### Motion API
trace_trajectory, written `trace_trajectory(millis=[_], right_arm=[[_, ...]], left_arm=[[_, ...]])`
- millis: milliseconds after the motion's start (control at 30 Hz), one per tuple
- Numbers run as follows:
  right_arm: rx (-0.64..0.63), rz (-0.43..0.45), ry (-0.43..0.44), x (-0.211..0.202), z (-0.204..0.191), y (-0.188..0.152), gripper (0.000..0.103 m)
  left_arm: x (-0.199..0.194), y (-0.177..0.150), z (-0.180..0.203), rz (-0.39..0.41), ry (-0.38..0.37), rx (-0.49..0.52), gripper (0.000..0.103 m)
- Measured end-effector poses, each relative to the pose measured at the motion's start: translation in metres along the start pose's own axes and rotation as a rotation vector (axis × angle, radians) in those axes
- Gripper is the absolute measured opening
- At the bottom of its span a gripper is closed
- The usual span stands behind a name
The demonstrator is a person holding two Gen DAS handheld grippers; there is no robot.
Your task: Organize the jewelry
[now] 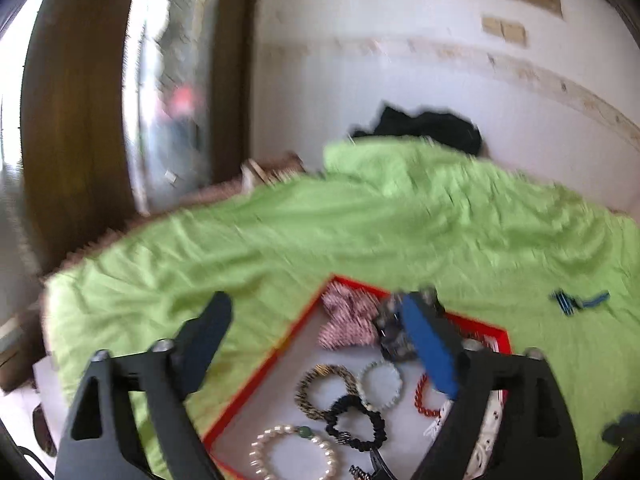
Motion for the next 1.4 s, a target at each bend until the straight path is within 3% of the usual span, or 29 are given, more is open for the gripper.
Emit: trace_trajectory(millis=[100,233,400,533,633,733,900,1167,1400], right_arm=[[-0.006,0.039,-0.028,-0.027,0.009,-0.013,0.065],[-0.017,0.081,-0.036,-0.049,0.012,-0.024,0.067],[-0.060,0.107,-0.011,-0.066,-0.003,-0.041,0.067],[-0.109,0.146,-0.028,-0.083,-0.011,-0.057,0.071],[-0.110,0.155,-0.034,-0.092,-0.009,-0.067,0.071],[-0.089,0.165,-0.024,-0.099,-0.005,-0.073,0.071],[-0.071,0.170,-0.050,-0.104,0.003,-0.081,0.072],[-0.039,0.134,-0.045,-0.095,0.009,-0.089,0.072],[-0.050,0.082,-0.031,-0.077,0.001,-0.095,0.072]], left_arm=[[-0.034,0.002,-0.015,0.053,0.076,-0.029,0.102],[-0.085,0.008,-0.035,0.129,0.149,-0.030,0.103],[-0.135,0.021,-0.056,0.136,0.252,-0.056,0.103],[-0.167,0.020,-0.066,0.164,0.223,-0.071,0.103],[-0.180,0.013,-0.066,0.162,0.157,-0.063,0.103],[-0.180,0.002,-0.056,0.104,0.090,-0.029,0.103],[-0.175,-0.018,-0.037,0.023,0.080,0.030,0.103],[-0.172,-0.042,-0.009,-0.009,0.066,0.145,0.103],[-0.159,-0.064,0.006,-0.134,-0.029,0.222,0.103]])
Point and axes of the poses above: each gripper's, at about its wrist camera, not at the fingertips, and x roughly the way its jaws point, z to its right, y to its top, the point moved 2 cm from there along x, roughly the way its jaws point, and after that the axes turned 15 degrees about y, right-handed, at the moved point
